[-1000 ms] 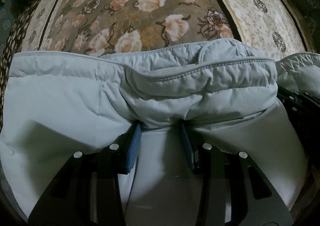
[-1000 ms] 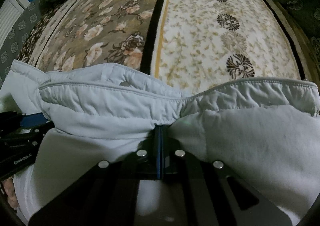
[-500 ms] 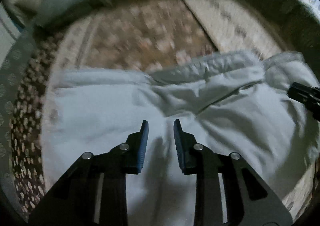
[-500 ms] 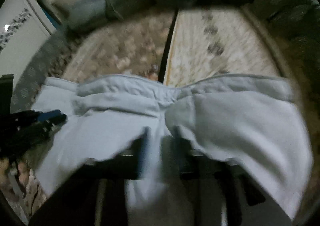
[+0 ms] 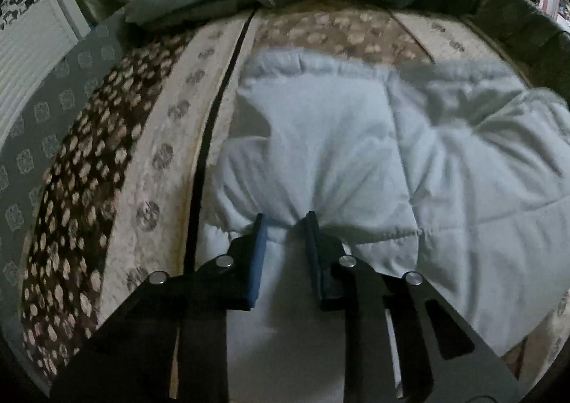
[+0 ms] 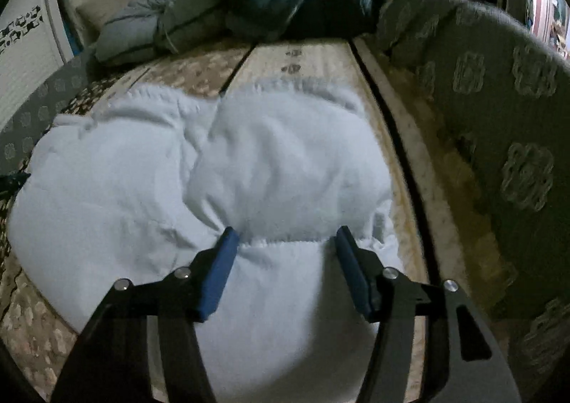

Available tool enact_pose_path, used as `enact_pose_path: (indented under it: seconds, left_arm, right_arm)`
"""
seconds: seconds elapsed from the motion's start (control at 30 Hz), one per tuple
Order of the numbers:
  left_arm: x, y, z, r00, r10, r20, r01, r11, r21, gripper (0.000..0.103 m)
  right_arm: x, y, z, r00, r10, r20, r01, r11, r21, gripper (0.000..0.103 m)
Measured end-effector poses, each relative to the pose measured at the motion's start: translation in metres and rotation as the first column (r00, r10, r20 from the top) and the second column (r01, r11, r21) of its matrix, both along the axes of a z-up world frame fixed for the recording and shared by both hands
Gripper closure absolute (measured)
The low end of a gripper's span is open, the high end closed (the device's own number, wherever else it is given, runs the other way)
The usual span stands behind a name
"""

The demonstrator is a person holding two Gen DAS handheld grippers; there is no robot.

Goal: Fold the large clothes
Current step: 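Grasp the folded jacket edge again with both grippers and tuck it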

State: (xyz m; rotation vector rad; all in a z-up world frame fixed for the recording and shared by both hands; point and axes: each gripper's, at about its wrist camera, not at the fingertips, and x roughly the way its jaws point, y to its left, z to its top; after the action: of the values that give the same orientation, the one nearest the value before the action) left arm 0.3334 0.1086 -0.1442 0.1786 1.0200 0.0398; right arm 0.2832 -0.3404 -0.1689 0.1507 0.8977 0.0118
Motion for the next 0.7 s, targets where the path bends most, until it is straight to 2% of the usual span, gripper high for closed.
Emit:
enact_pose_path:
  seconds: [0.07, 0.37, 0.43, 0.47, 0.57, 0.6, 0.63, 0.7]
  left_arm:
    - [0.003, 0.002, -0.013, 1.0, 0.017, -0.015, -0.018, 0.999, -0.029, 0.083]
    - [0.023, 0.01, -0.042, 0.997, 0.063, -0.041, -0.066, 0.995, -0.076, 0.083]
    - [0.022, 0.011, -0.033, 0.996, 0.076, -0.046, -0.079, 0.994, -0.081, 0.085]
    - [0.019, 0.013, -0.024, 0.996, 0.079, -0.044, -0.083, 0.992, -0.094, 0.087]
    - [0.007, 0.009, 0.013, 0.998, 0.058, 0.005, -0.056, 0.98, -0.192, 0.088]
    - [0.005, 0.003, 0.023, 0.999, 0.047, 0.024, -0.041, 0.979, -0.202, 0.087]
    - [0.005, -0.009, 0.035, 0.999, 0.031, 0.04, -0.023, 0.979, -0.204, 0.085]
    - [0.011, -0.033, 0.047, 0.999, -0.009, 0.051, 0.02, 0.974, -0.226, 0.059]
  right_arm:
    - [0.004, -0.004, -0.011, 1.0, -0.011, -0.009, 0.011, 0.999, 0.046, 0.045]
    - [0.032, -0.005, -0.031, 1.0, -0.012, -0.028, 0.014, 0.999, 0.047, 0.045]
    - [0.026, -0.004, -0.014, 1.0, -0.015, -0.027, 0.015, 0.999, 0.028, 0.05]
    - [0.021, -0.003, -0.002, 1.0, -0.013, -0.005, 0.013, 1.0, 0.016, 0.059]
    - [0.016, 0.007, 0.034, 0.995, 0.006, 0.096, -0.01, 0.999, 0.042, 0.058]
    - [0.021, 0.015, 0.047, 0.993, 0.02, 0.116, -0.03, 0.996, 0.083, 0.058]
    - [0.027, 0.019, 0.053, 0.992, 0.027, 0.122, -0.04, 0.994, 0.105, 0.058]
    - [0.05, 0.044, 0.066, 0.989, 0.058, 0.135, -0.076, 0.988, 0.133, 0.057]
